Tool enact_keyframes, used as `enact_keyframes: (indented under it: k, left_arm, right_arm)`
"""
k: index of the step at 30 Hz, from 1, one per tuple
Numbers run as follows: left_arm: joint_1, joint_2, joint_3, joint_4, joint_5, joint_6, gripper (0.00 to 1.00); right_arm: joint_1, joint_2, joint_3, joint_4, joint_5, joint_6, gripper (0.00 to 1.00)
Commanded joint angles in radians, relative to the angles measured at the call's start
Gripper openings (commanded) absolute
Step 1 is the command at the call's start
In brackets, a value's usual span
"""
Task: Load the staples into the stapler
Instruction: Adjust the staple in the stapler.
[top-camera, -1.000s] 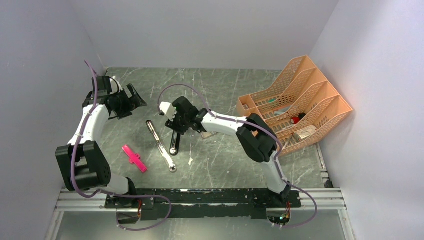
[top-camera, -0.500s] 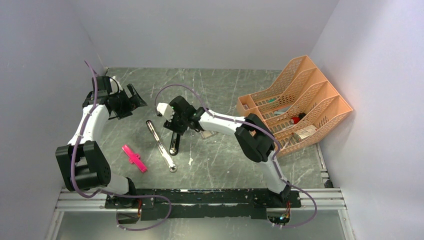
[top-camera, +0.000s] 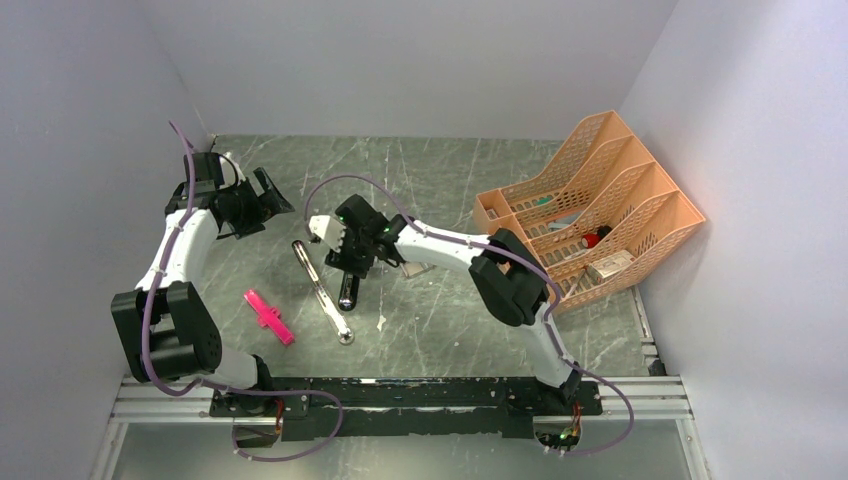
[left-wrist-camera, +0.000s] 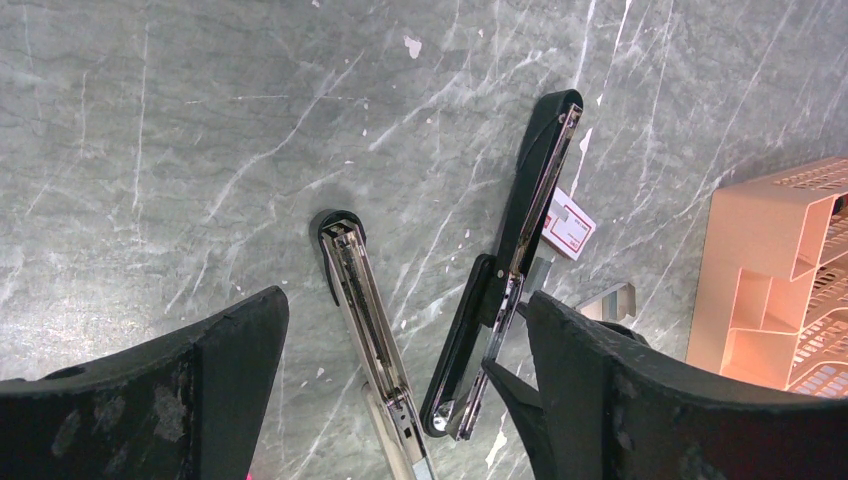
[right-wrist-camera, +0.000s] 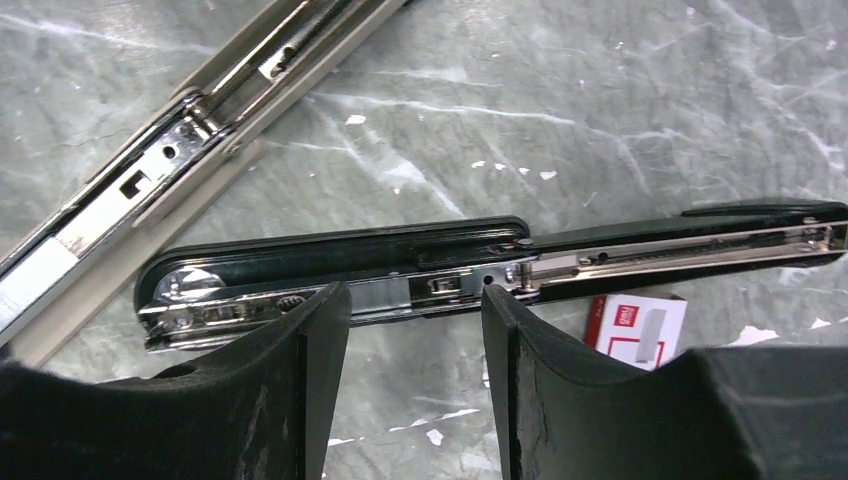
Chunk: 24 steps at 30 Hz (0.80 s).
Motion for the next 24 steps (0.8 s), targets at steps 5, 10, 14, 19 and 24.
enact_keyframes:
  k: [5,10,14,19,24]
  left_arm:
    - [0.013,0.011,0.003,0.023,0.037,0.009,0.93]
    - [0.014,0.01,0.003,0.024,0.038,0.01,0.92]
    - [0.013,0.008,0.003,0.025,0.041,0.008,0.92]
    - [0.013,0.006,0.002,0.026,0.044,0.009,0.92]
    - [0.015,0.006,0.0,0.029,0.05,0.01,0.92]
  right_arm:
    - [0.021,0.007,-0.012,-0.096,-0.124,-0.023,0.56]
    - [-0.01,-0.127,-0.109,0.101,-0.128,0.064,0.56]
    - [-0.07,-0.242,-0.197,0.238,-0.112,0.159,0.56]
    - [-0.118,-0.256,-0.23,0.27,-0.024,0.251,0.55]
    - [-0.123,-0.221,-0.22,0.256,-0.062,0.257,0.54]
